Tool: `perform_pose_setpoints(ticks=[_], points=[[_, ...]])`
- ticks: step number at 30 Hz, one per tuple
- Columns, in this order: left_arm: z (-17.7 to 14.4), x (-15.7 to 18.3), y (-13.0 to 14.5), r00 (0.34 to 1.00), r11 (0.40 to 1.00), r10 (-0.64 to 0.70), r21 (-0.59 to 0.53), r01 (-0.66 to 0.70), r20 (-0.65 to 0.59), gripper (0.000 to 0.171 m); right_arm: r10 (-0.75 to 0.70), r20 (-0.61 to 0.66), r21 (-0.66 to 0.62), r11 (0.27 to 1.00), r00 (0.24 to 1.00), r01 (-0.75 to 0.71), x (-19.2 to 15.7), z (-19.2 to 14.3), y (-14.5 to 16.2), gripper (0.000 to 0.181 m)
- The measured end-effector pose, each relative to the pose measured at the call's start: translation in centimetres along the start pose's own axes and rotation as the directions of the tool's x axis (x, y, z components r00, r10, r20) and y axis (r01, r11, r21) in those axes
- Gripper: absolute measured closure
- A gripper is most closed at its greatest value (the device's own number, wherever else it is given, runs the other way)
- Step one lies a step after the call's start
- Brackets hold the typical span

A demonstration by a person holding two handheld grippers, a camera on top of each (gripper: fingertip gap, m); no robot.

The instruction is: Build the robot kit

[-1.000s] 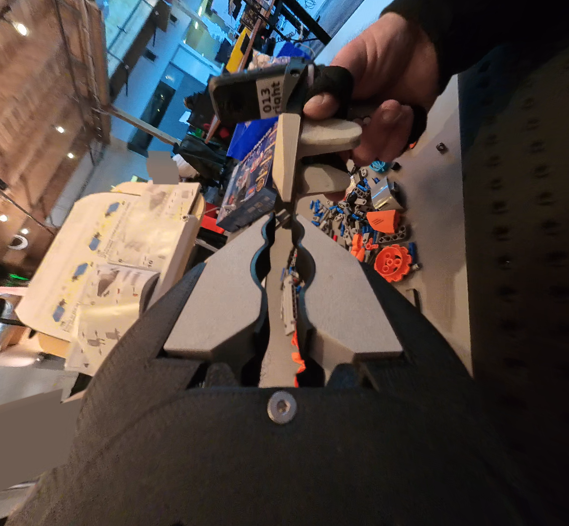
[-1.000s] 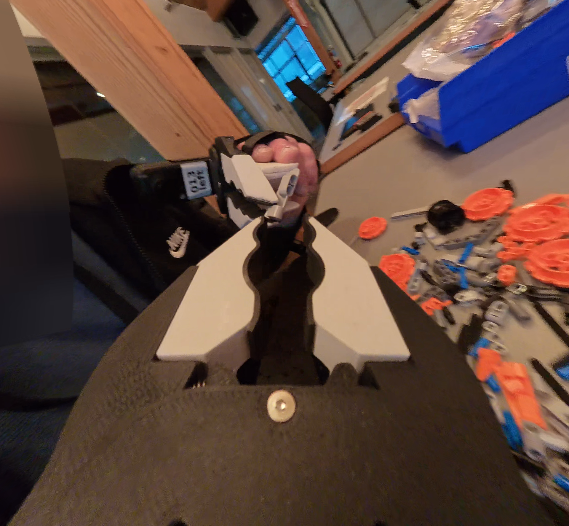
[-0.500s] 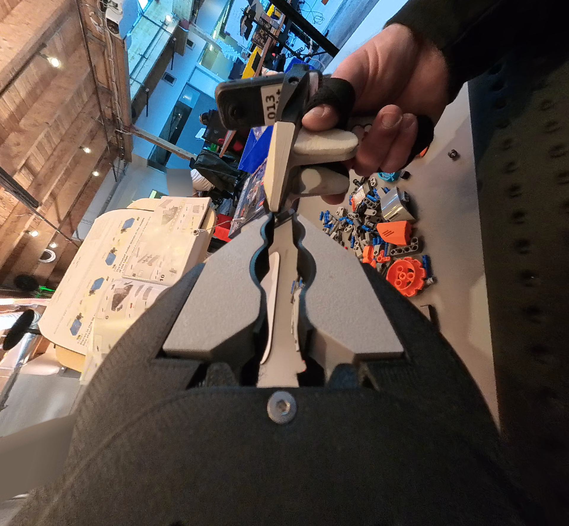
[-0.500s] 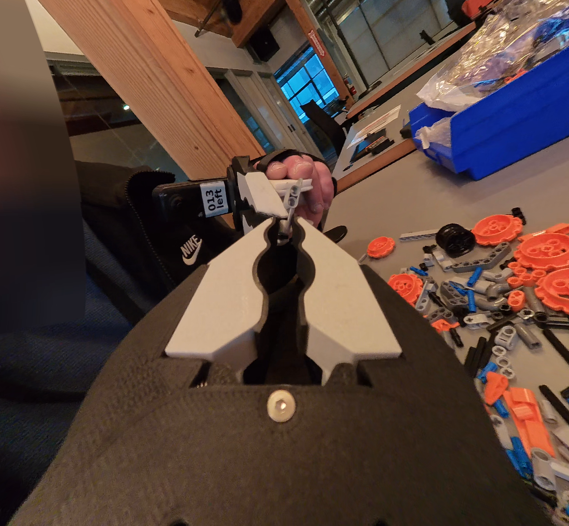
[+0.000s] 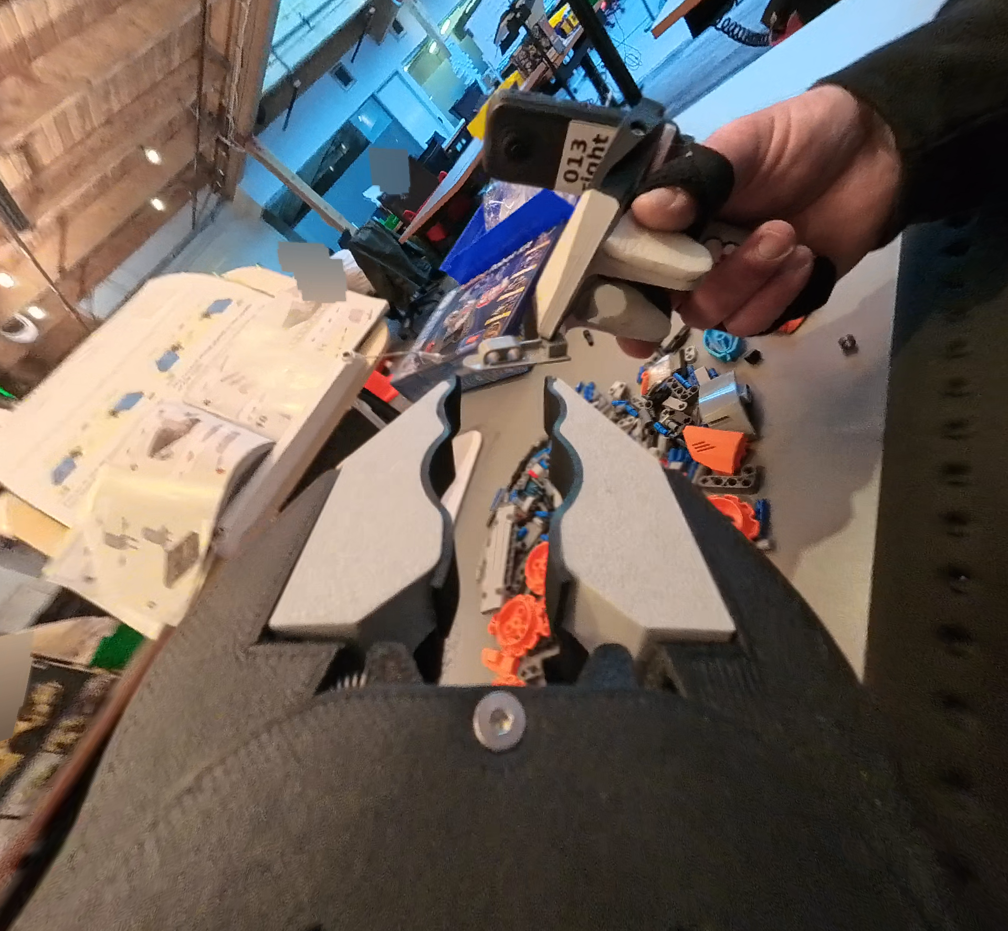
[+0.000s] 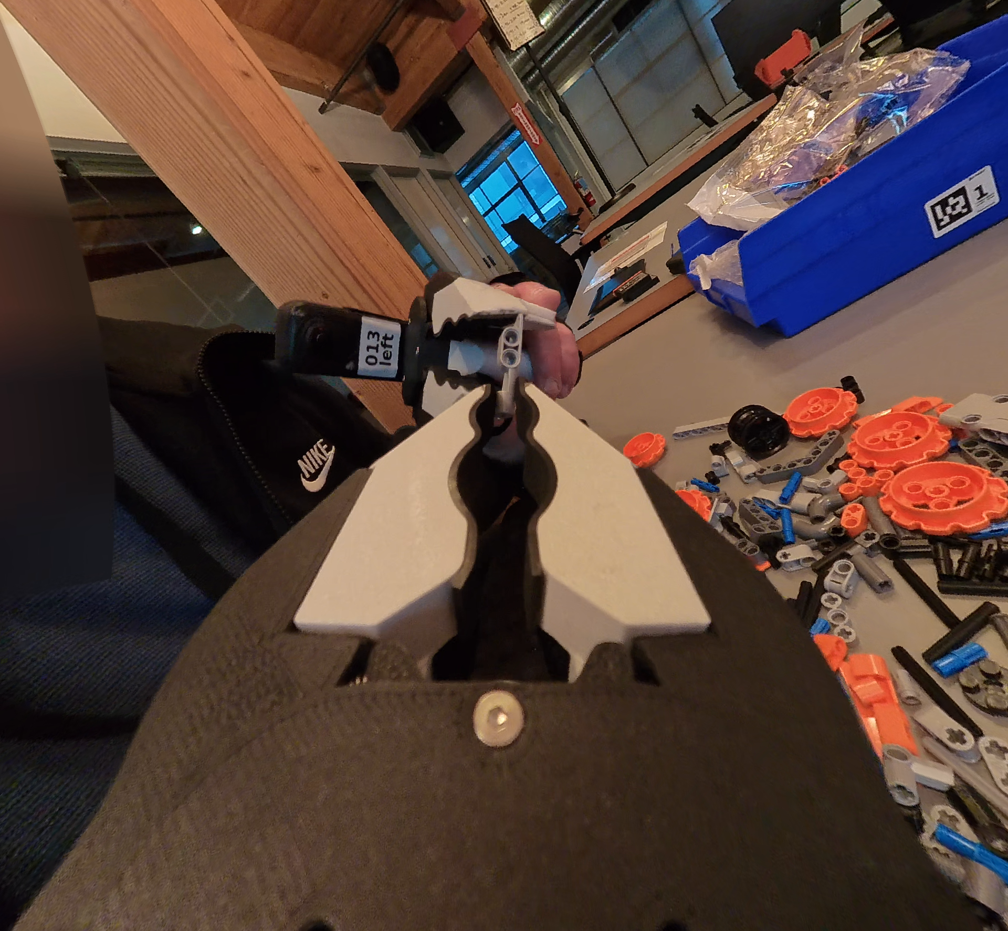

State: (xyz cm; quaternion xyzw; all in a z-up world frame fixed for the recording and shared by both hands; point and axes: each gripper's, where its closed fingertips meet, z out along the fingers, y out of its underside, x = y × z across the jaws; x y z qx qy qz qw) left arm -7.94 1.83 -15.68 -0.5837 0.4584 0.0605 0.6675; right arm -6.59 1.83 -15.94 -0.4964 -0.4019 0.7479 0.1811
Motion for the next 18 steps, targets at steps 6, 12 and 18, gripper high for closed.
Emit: perform_pose_setpoints(ticks=[6, 12, 18], points=[[0.5, -0.1, 0.5, 0.898, 0.904, -0.420, 0.021, 0.426, -0.129, 0.141, -0.077, -0.062, -0.018, 0.997, 0.995, 0.076, 0.5, -0.1, 0.2, 0.177], [0.3, 0.3, -0.5, 0.578, 0.601, -0.725, 0.066, 0.797, -0.374, 0.154, -0.270, -0.145, -0.096, 0.961, 0.952, 0.258, 0.5, 0.5, 0.8, 0.176], [0.4, 1.3, -0.3, 0.538, 0.577, -0.731, 0.039, 0.816, -0.420, 0.166, -0.364, -0.171, -0.173, 0.926, 0.916, 0.336, 0.6, 0.9, 1.7, 0.177]])
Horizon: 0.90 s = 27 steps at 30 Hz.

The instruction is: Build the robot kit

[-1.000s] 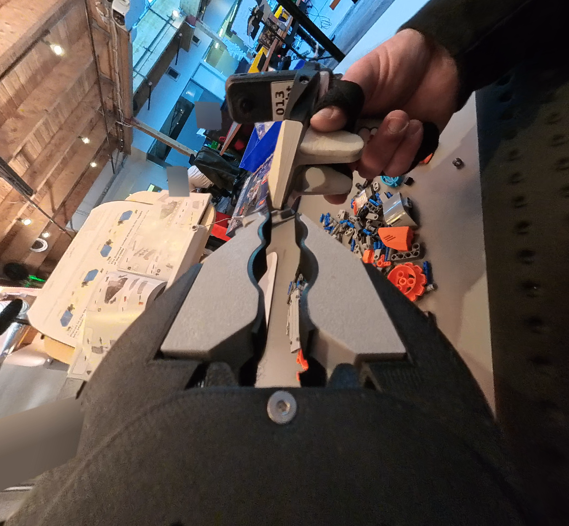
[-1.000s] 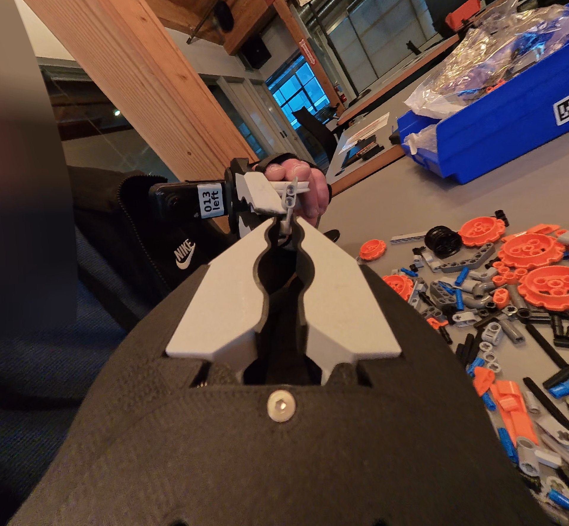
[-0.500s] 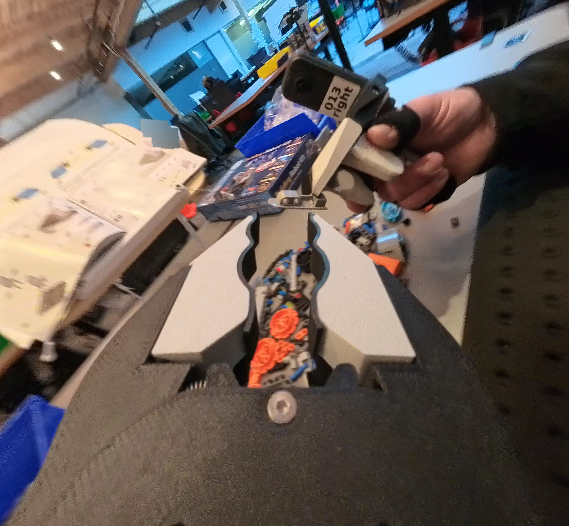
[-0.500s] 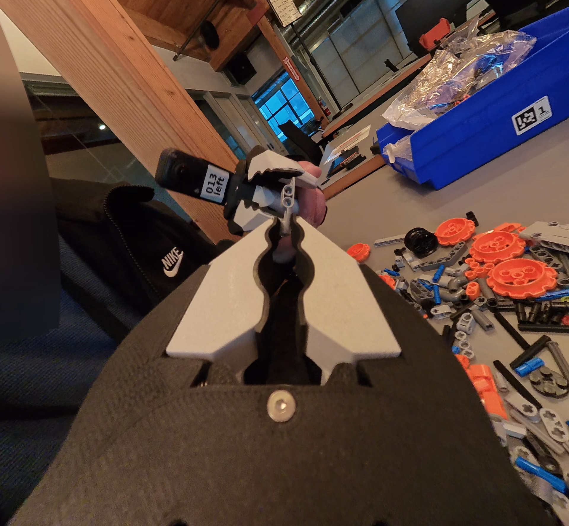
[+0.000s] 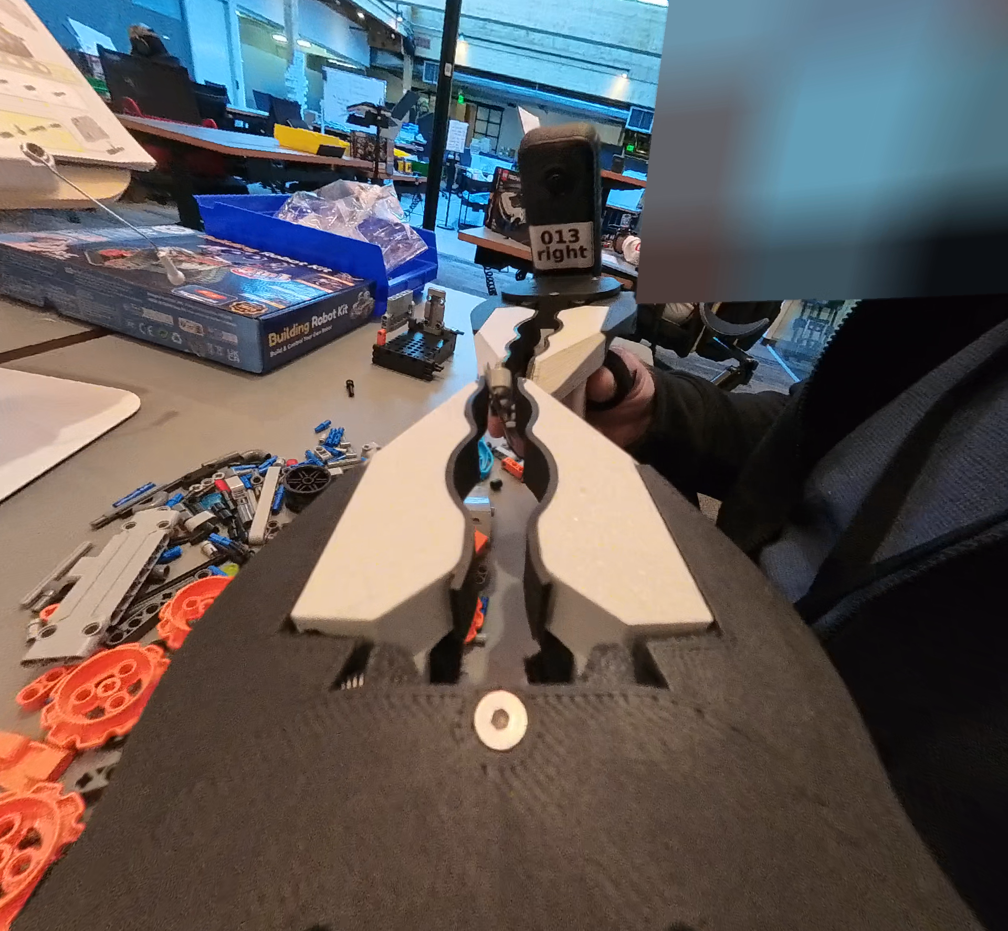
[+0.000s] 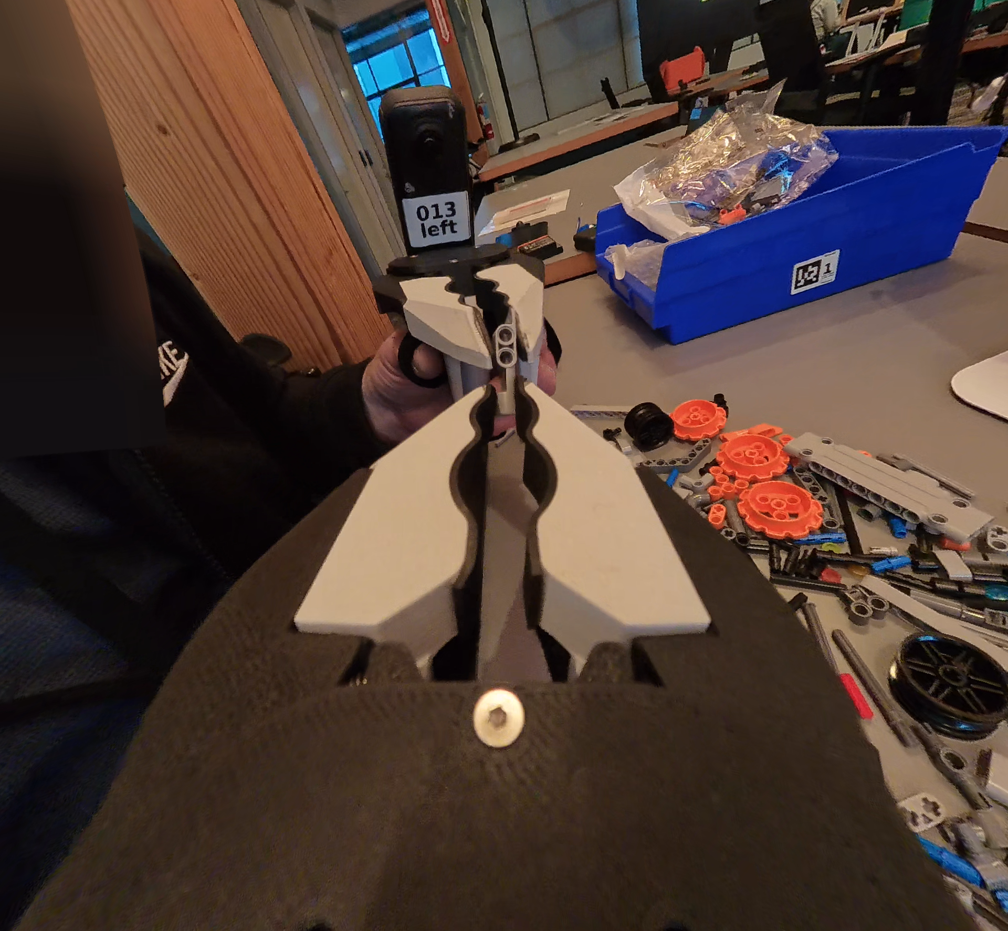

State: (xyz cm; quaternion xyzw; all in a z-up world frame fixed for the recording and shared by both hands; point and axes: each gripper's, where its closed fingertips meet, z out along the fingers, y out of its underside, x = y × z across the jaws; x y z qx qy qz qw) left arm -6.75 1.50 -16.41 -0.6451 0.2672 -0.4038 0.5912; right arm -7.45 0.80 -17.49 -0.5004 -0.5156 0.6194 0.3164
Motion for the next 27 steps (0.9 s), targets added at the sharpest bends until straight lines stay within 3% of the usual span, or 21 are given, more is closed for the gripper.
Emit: perform_pose_setpoints(ticks=[4, 8, 12, 15, 21, 27], points=[[-0.5, 0.0, 0.2, 1.000, 1.000, 0.009, 0.006, -0.009, 0.007, 0.168, -0.041, -0.034, -0.025, 0.999, 0.999, 0.040, 0.1, 0.1, 0.3, 0.176], [-2.2, -1.3, 0.5, 0.996, 0.999, 0.045, -0.022, -0.044, 0.081, 0.168, -0.080, -0.137, -0.056, 0.996, 0.987, 0.073, 2.2, -1.8, 0.1, 0.168], [-4.4, -4.2, 1.2, 0.976, 0.998, 0.049, -0.047, -0.040, 0.213, 0.168, -0.136, -0.256, -0.167, 0.981, 0.957, 0.094, 4.9, -4.4, 1.1, 0.172], [-5.5, -5.6, 1.7, 0.969, 1.000, 0.014, -0.027, -0.007, 0.247, 0.168, -0.171, -0.300, -0.299, 0.951, 0.938, 0.078, 6.4, -5.1, 3.2, 0.173], [-6.0, -6.9, 3.3, 0.957, 0.998, 0.025, -0.060, -0.008, 0.288, 0.168, -0.249, -0.290, -0.526, 0.848, 0.924, 0.063, 8.1, -3.6, 7.1, 0.174], [-6.3, -7.2, 3.0, 0.956, 0.999, 0.022, -0.030, -0.014, 0.292, 0.168, -0.300, -0.226, -0.657, 0.749, 0.927, 0.082, 9.8, -0.7, 9.3, 0.172]])
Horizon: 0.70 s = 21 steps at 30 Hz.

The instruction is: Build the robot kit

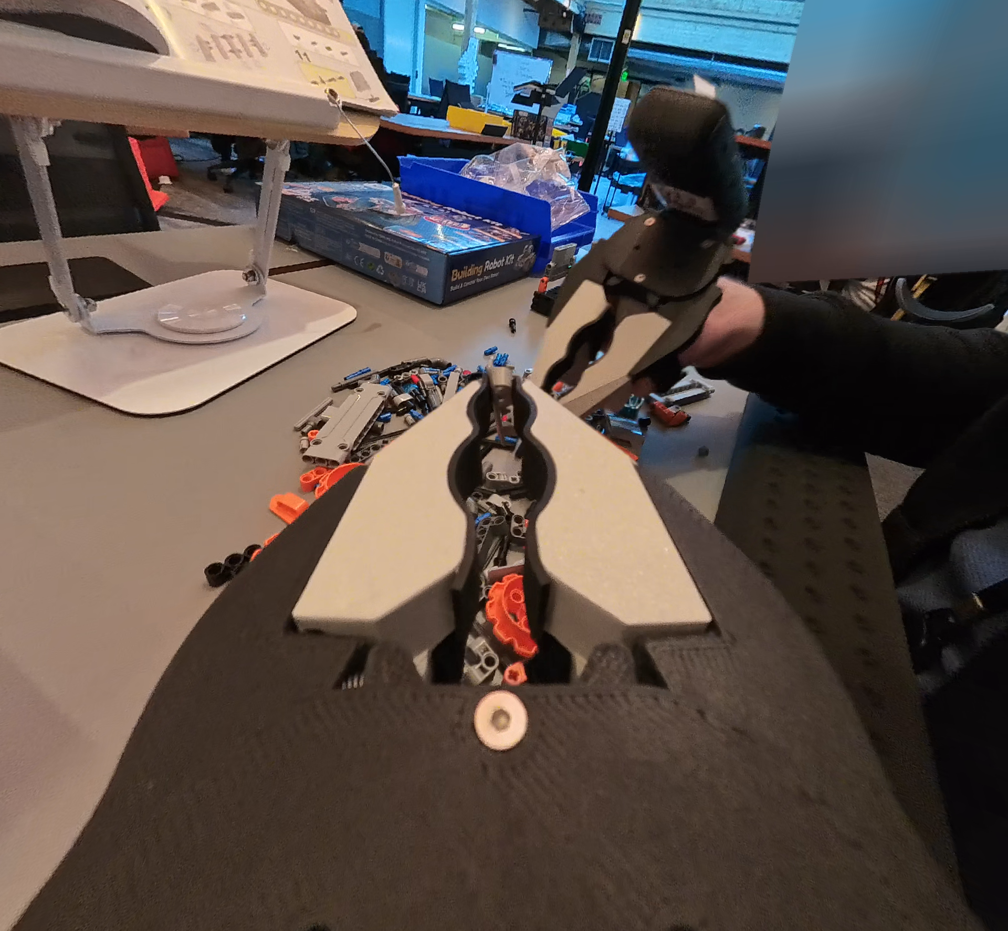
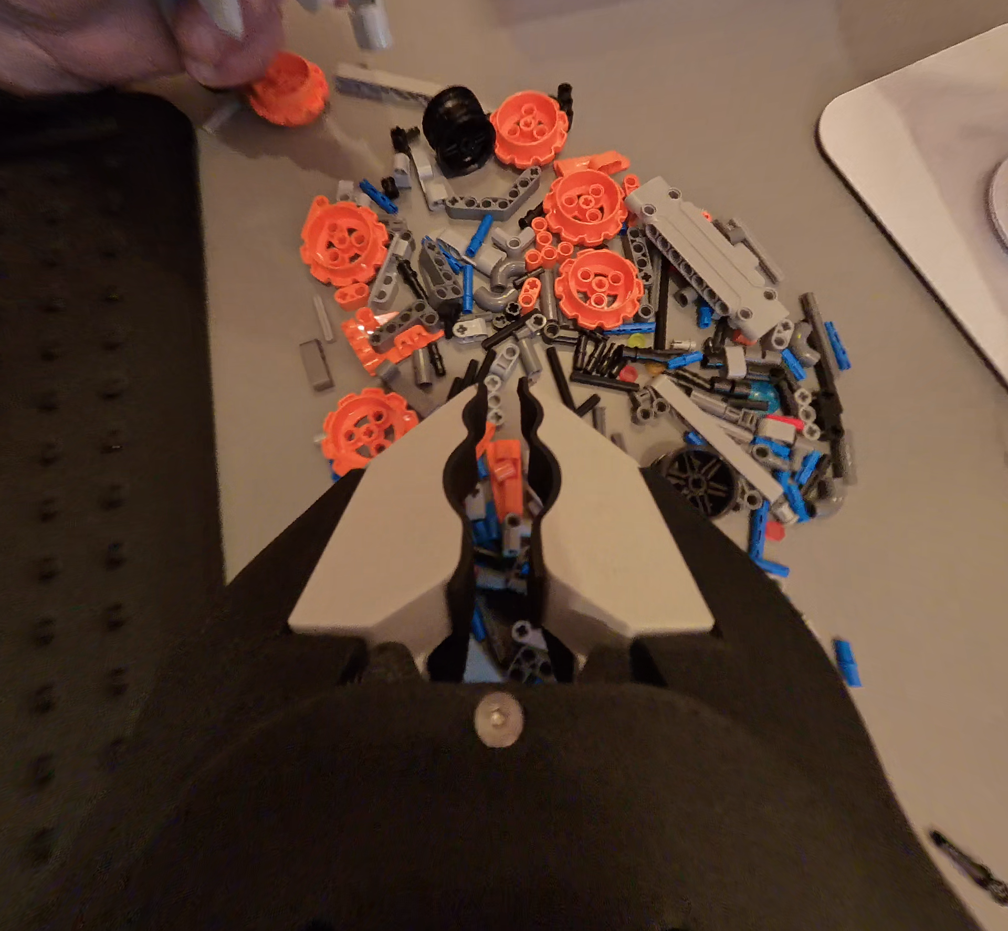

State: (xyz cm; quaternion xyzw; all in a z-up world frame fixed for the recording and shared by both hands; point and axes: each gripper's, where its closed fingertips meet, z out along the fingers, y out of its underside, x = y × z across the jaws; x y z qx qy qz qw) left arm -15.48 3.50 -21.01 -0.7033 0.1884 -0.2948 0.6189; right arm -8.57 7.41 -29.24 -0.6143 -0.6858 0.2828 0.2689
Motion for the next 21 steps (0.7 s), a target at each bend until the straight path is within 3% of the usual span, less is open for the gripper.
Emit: perform_pose_setpoints(ticks=[7, 21], points=[[-0.3, 0.1, -0.4, 1.000, 0.999, 0.001, 0.034, 0.000, -0.016, 0.168, -0.013, -0.039, -0.069, 0.998, 0.999, 0.011, 2.7, 2.2, -0.1, 0.172], [-0.3, 0.6, -0.3, 0.999, 0.999, 0.033, 0.023, -0.032, -0.023, 0.168, 0.036, -0.068, -0.109, 0.993, 0.997, -0.044, 3.9, 3.6, 1.0, 0.177]])
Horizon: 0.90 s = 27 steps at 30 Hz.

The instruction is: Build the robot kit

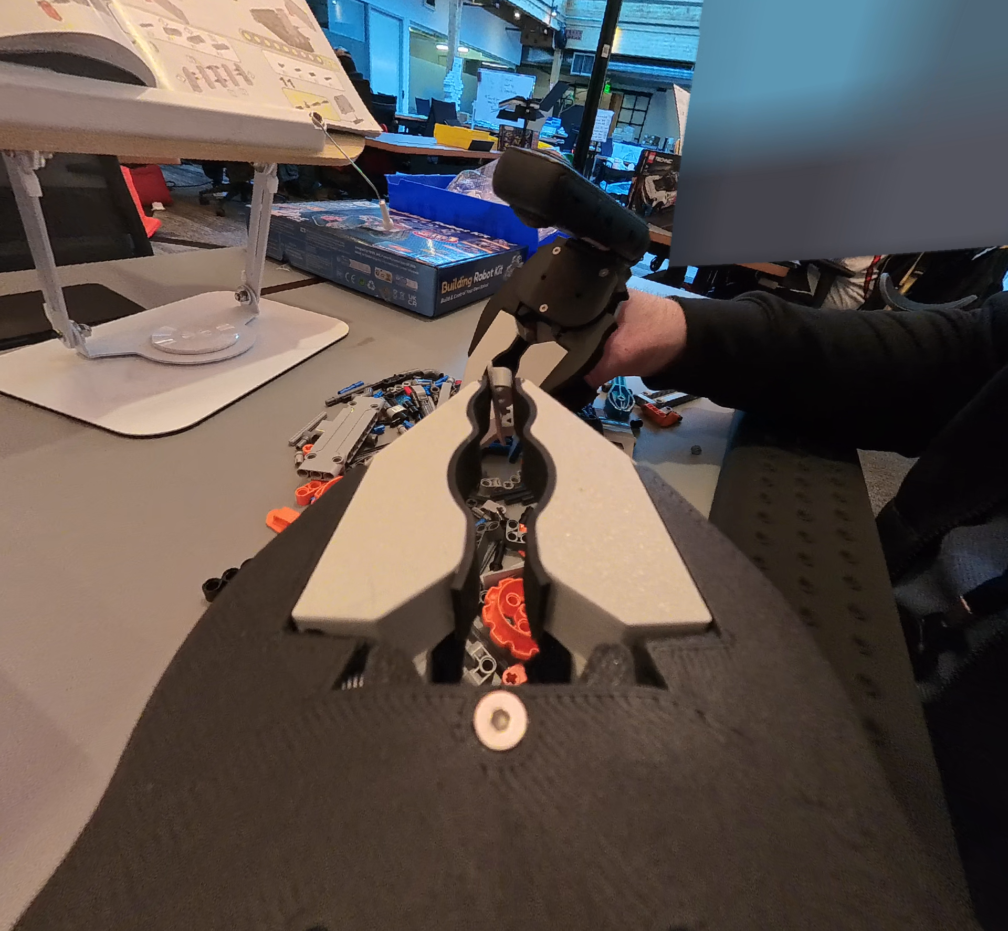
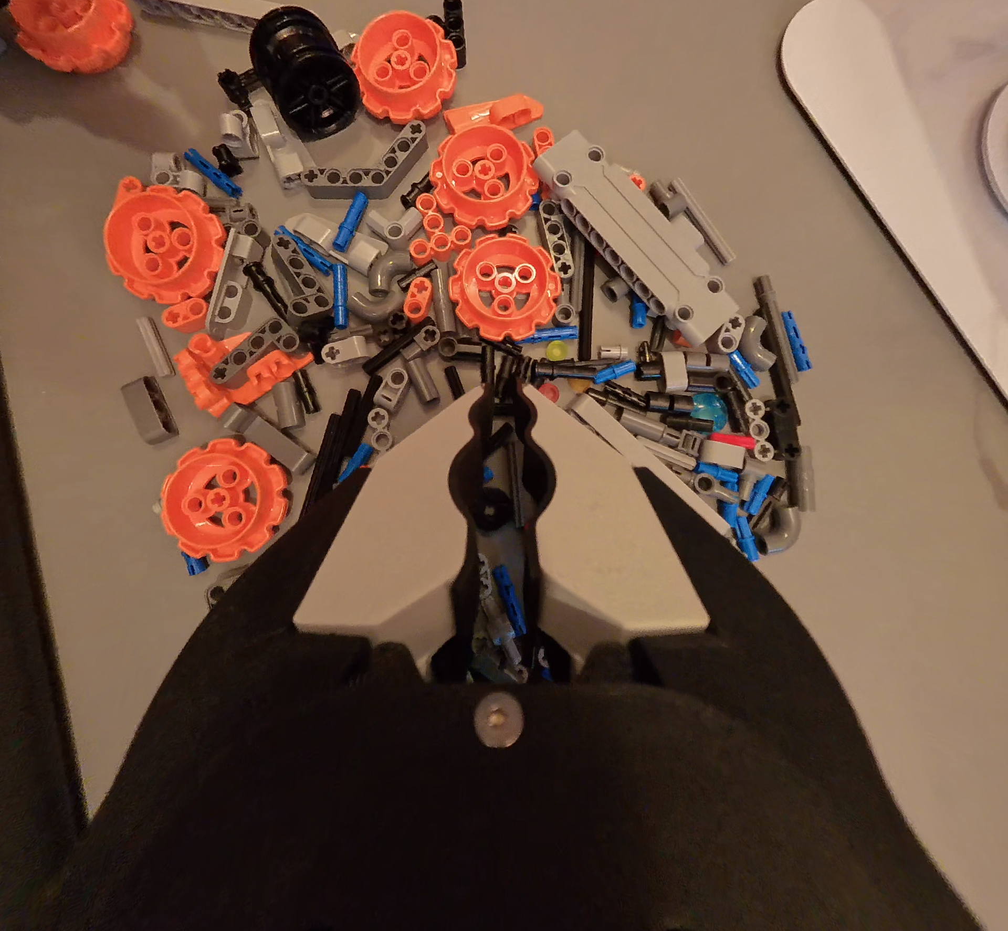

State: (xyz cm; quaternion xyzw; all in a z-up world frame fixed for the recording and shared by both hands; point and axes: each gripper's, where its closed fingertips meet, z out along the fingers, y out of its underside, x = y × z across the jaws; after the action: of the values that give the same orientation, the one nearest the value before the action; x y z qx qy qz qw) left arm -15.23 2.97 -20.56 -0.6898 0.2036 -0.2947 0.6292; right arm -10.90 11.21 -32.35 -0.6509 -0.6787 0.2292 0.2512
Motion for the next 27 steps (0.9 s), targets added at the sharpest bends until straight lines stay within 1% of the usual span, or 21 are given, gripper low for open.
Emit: perform_pose_setpoints(ticks=[3, 7, 14, 18, 22, 25, 27], points=[[0.0, 0.0, 0.0, 1.000, 1.000, 0.002, 0.000, -0.002, 0.000, 0.168, -0.035, -0.010, 0.004, 0.999, 0.999, 0.035, -0.1, 0.0, -0.2, 0.175], [0.0, 0.0, 0.0, 1.000, 1.000, 0.001, -0.001, -0.001, 0.000, 0.168, -0.107, -0.011, -0.001, 0.994, 0.994, 0.107, -0.9, 0.0, -0.6, 0.178], [0.1, 0.0, 0.1, 1.000, 1.000, 0.000, -0.005, 0.000, -0.001, 0.168, -0.067, 0.004, -0.012, 0.998, 0.998, 0.067, -0.6, 0.6, -0.3, 0.178], [0.3, 0.1, 0.4, 1.000, 1.000, -0.001, -0.022, 0.001, -0.009, 0.168, -0.039, 0.031, 0.015, 0.999, 0.999, 0.038, -0.9, 0.2, -0.6, 0.181], [0.9, 0.2, 0.9, 1.000, 0.997, 0.007, -0.074, -0.009, -0.024, 0.168, -0.036, 0.072, 0.091, 0.995, 0.997, 0.030, -1.7, -1.8, -1.8, 0.181], [1.8, 0.5, 1.5, 0.997, 0.985, 0.079, -0.149, -0.082, -0.026, 0.168, -0.041, 0.124, 0.187, 0.982, 0.991, 0.017, -2.9, -3.9, -3.3, 0.181], [2.4, 0.6, 2.2, 0.990, 0.966, 0.142, -0.215, -0.143, -0.022, 0.168, -0.050, 0.133, 0.212, 0.977, 0.990, 0.021, -3.4, -4.8, -3.8, 0.181]])
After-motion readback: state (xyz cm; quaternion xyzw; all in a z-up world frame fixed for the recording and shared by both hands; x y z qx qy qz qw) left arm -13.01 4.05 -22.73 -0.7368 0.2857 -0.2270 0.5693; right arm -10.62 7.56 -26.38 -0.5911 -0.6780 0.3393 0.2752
